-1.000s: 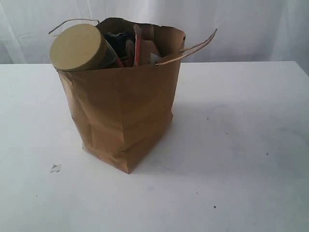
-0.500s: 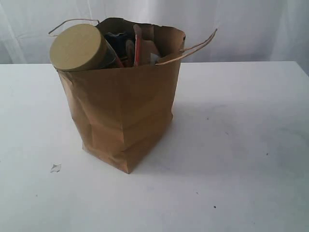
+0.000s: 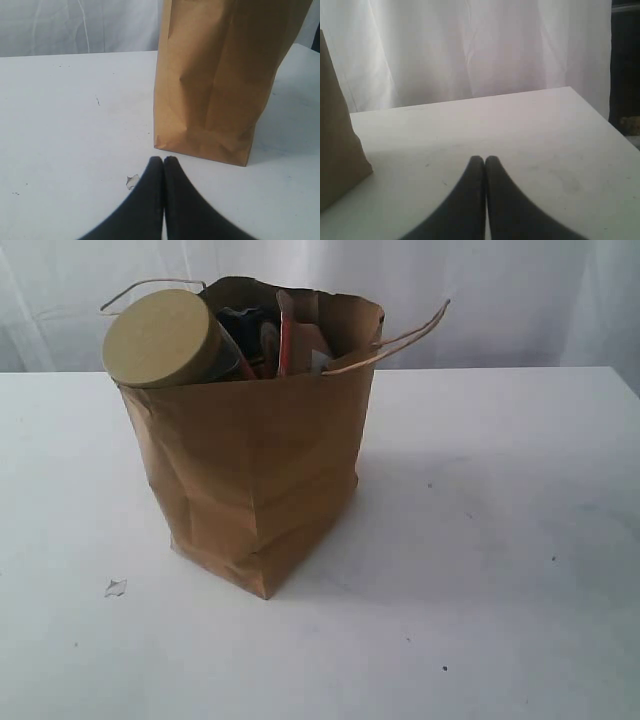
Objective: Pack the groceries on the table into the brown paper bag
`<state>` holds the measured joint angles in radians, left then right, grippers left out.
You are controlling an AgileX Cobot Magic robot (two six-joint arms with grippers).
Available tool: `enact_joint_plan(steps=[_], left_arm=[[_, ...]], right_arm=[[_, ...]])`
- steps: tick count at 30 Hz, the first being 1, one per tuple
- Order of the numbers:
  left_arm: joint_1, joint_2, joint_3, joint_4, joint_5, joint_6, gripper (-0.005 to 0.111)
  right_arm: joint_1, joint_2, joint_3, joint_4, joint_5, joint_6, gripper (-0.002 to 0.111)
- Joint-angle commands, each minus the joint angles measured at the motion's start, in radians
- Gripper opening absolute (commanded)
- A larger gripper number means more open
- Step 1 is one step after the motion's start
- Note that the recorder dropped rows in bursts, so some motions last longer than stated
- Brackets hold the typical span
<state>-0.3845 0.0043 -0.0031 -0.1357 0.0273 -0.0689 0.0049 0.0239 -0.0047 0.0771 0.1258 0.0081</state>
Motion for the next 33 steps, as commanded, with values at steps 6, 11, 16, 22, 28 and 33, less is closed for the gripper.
enact_joint_plan(steps=[6,11,16,22,28,33], left_arm=[[0.002,-0.004,0.003,-0.001,0.000,-0.002,0.000],[0.002,-0.004,0.003,-0.001,0.000,-0.002,0.000],[0.002,-0.004,0.003,-0.001,0.000,-0.002,0.000],[0.002,-0.004,0.003,-0.001,0.000,-0.002,0.000],[0.002,-0.004,0.003,-0.001,0.000,-0.002,0.000],[0.002,-0.004,0.003,-0.001,0.000,-0.002,0.000]], right_arm=[[-0.005,-0.004,0.005,-0.004,-0.003,-0.008,0.000],[-0.005,-0.004,0.005,-0.004,-0.003,-0.008,0.000],[-0.005,-0.004,0.005,-0.004,-0.005,-0.008,0.000],[-0.005,-0.004,0.005,-0.006,-0.035,-0.008,0.000],[-0.005,-0.004,0.005,-0.006,-0.035,-0.014,0.000],[-0.005,-0.004,0.005,-0.006,-0.035,-0.014,0.000]])
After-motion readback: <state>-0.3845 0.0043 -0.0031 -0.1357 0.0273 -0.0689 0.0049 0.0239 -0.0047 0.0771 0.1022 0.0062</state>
